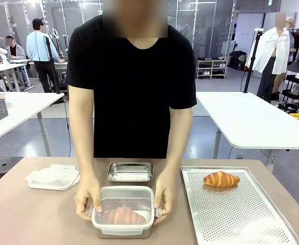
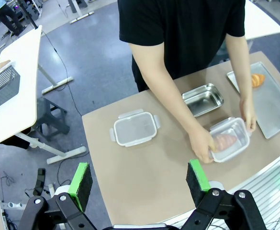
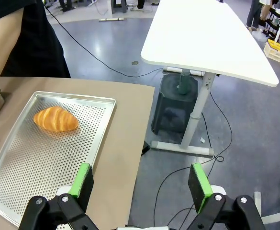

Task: Place the bread into the airtight container.
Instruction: Pick up a Butter Roll and place it into an empty Airtight Container.

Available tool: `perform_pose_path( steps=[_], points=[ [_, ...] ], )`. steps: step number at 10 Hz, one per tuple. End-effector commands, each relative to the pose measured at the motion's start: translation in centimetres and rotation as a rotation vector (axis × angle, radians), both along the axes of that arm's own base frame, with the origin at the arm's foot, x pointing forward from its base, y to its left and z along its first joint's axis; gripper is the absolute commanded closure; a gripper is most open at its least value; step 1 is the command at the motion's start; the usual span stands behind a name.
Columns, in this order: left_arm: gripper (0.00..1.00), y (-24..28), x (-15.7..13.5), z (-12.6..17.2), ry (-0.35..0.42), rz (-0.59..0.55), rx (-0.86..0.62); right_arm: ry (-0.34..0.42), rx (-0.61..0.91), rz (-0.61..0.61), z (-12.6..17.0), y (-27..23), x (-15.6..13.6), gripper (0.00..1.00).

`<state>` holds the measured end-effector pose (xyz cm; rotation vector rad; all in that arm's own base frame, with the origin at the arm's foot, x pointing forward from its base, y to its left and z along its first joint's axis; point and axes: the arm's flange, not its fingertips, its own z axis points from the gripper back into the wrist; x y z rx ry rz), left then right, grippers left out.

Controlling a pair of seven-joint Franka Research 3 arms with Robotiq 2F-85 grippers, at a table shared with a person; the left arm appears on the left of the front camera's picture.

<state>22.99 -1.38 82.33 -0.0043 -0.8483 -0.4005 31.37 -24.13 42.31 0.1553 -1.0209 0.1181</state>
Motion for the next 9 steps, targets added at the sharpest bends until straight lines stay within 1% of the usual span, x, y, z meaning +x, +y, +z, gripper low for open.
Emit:
perform_pose_path(
  steps=[1,9],
  points=[
    [0.0,0.01,0.04,0.15,-0.001,-0.001,0.003,0.007,0.01,-0.006,0.57,0.0,-0.23,0.0],
    [0.0,0.01,0.04,0.15,-0.001,-0.001,0.003,0.007,0.01,-0.006,0.57,0.0,-0.23,0.0]
  ],
)
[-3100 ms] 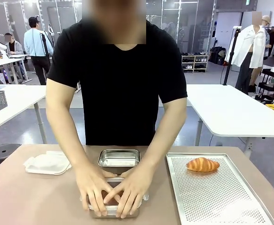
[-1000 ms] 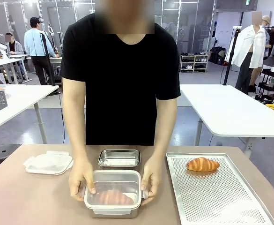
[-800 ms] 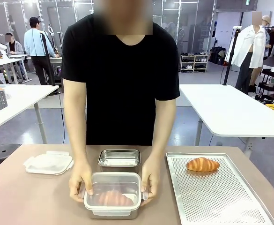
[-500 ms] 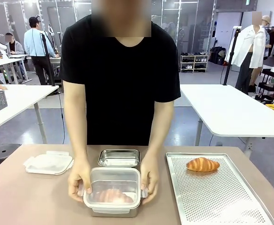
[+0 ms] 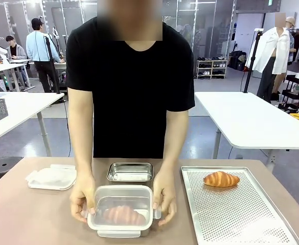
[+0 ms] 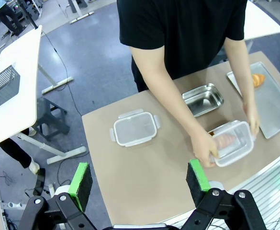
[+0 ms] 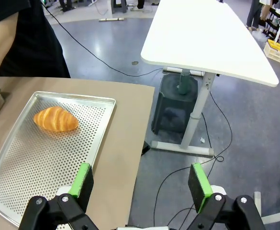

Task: Place the bread into the airtight container.
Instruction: Pick up a Butter Roll and place it into an empty Airtight Container.

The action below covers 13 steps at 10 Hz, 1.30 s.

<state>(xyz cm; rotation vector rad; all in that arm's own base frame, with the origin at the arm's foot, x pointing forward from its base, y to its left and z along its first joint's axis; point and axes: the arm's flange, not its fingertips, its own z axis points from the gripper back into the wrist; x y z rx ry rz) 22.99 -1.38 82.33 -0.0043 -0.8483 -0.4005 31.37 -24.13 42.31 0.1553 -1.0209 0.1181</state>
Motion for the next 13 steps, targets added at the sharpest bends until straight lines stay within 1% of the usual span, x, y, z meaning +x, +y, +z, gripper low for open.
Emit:
perform_pose_path(
  steps=[1,13],
  points=[
    [0.0,0.01,0.04,0.15,-0.001,-0.001,0.003,0.007,0.01,-0.006,0.57,0.0,-0.23,0.0],
    [0.0,0.01,0.04,0.15,-0.001,-0.001,0.003,0.007,0.01,-0.006,0.57,0.0,-0.23,0.0]
  ],
)
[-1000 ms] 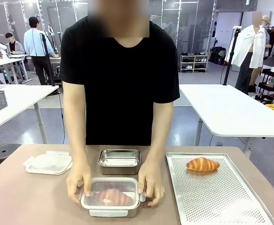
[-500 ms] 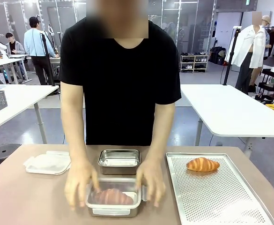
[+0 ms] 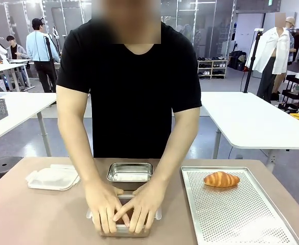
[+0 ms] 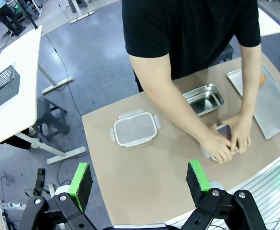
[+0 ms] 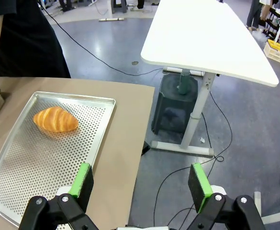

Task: Place the bread into the airtight container.
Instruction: Pick up a Butter Roll and place it into an empty Airtight Container.

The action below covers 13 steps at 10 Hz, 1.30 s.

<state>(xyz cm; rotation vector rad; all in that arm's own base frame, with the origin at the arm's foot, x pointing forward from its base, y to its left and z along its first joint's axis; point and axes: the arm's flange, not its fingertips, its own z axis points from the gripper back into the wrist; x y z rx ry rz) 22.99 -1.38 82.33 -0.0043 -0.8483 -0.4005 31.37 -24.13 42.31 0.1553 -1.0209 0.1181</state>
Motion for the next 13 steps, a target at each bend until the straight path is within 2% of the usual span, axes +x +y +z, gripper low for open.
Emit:
perform_pose_path(
  steps=[1,13],
  points=[
    [0.0,0.01,0.04,0.15,-0.001,-0.001,0.003,0.007,0.01,-0.006,0.57,0.0,-0.23,0.0],
    [0.0,0.01,0.04,0.15,-0.001,-0.001,0.003,0.007,0.01,-0.006,0.57,0.0,-0.23,0.0]
  ],
)
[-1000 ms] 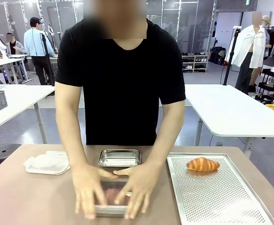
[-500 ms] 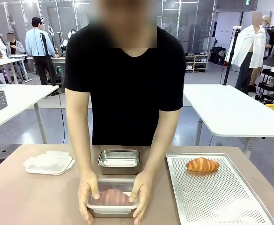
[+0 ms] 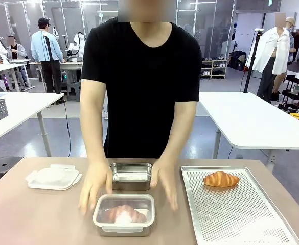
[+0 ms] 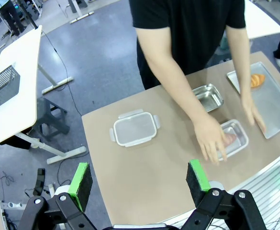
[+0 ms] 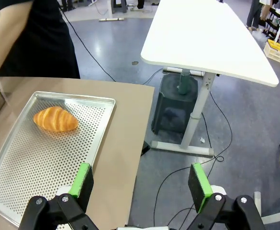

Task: Place the bread into the airtight container.
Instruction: Pick up a Butter Roll and place it into an empty Airtight Container.

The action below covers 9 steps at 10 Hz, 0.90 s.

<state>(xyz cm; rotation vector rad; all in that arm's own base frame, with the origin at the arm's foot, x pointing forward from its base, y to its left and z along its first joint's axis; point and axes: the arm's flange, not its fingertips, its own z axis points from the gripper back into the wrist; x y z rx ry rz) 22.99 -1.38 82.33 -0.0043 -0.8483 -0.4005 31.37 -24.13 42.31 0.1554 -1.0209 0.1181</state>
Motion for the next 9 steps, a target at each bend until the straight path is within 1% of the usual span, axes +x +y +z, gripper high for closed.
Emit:
perform_pose_path(
  steps=[1,5,6,7,8,9],
  points=[
    [0.0,0.0,0.0,0.1,-0.001,-0.001,0.003,0.007,0.01,-0.006,0.6,0.0,-0.2,0.0],
    [0.0,0.0,0.0,0.1,-0.001,-0.001,0.003,0.007,0.01,-0.006,0.6,0.0,-0.2,0.0],
    [0.0,0.0,0.0,0.1,-0.001,-0.001,0.003,0.0,0.0,0.0,0.0,0.0,0.0,0.0],
    [0.0,0.0,0.0,0.1,-0.001,-0.001,0.003,0.008,-0.025,0.031,1.7,0.7,-0.8,0.0],
    [0.0,0.0,0.0,0.1,-0.001,-0.001,0.003,0.012,-0.073,0.096,2.6,1.9,-0.3,0.0],
    [0.0,0.0,0.0,0.1,-0.001,-0.001,0.003,-0.025,-0.138,0.151,3.6,3.2,0.5,0.0]
  ],
)
